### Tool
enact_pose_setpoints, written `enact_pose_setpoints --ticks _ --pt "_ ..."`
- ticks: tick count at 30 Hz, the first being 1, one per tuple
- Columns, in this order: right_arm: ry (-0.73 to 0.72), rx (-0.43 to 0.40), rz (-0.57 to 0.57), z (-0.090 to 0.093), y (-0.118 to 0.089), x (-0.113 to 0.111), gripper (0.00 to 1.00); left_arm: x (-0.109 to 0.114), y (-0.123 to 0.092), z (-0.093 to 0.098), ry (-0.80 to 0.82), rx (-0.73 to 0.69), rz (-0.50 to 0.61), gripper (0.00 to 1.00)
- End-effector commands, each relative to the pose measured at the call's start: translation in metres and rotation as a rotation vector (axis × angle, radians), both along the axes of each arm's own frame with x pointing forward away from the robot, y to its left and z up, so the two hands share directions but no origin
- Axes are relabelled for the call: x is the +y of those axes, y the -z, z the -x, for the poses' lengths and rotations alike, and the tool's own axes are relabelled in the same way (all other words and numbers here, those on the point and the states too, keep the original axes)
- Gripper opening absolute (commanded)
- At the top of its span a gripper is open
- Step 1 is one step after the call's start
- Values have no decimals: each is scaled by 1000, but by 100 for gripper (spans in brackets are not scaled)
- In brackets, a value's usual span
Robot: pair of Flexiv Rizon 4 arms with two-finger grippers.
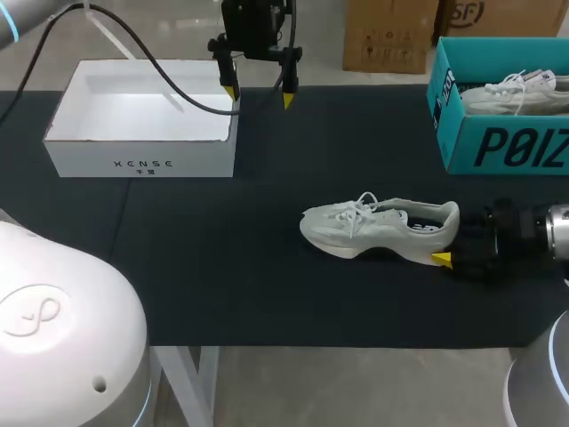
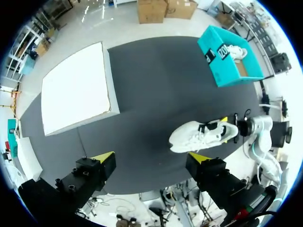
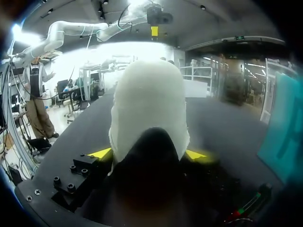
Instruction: Take the shoe out of the shoebox, open the shoe tongue, remove and reinsert the insole, then place the shoe into the shoebox
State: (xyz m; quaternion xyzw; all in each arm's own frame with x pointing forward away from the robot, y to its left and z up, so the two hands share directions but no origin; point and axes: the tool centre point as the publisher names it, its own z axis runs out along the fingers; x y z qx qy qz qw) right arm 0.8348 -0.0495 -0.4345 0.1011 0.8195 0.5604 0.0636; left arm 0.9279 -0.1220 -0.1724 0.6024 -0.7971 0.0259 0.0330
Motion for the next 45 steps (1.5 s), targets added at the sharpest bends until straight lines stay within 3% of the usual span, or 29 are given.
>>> enact_pose_setpoints --ticks 1,2,5,8,14,26,36,45 --pt "1 1 2 1 3 1 0 0 0 0 1 0 0 100" --pt "1 1 2 1 3 1 0 0 0 0 1 0 0 100" --pt "1 1 2 1 3 1 0 -49 12 17 85 -44 -113 100" --pt "1 1 2 1 3 1 0 -89 24 34 131 -50 -135 100" --pt "1 1 2 1 3 1 0 -135 46 50 85 -23 -177 100" --pt "1 1 2 1 3 1 0 -174 72 55 19 0 -138 100" --pt "1 1 2 1 3 1 0 -209 103 77 -14 29 -213 100" --pt "1 1 2 1 3 1 0 -221 126 95 -56 31 -233 100"
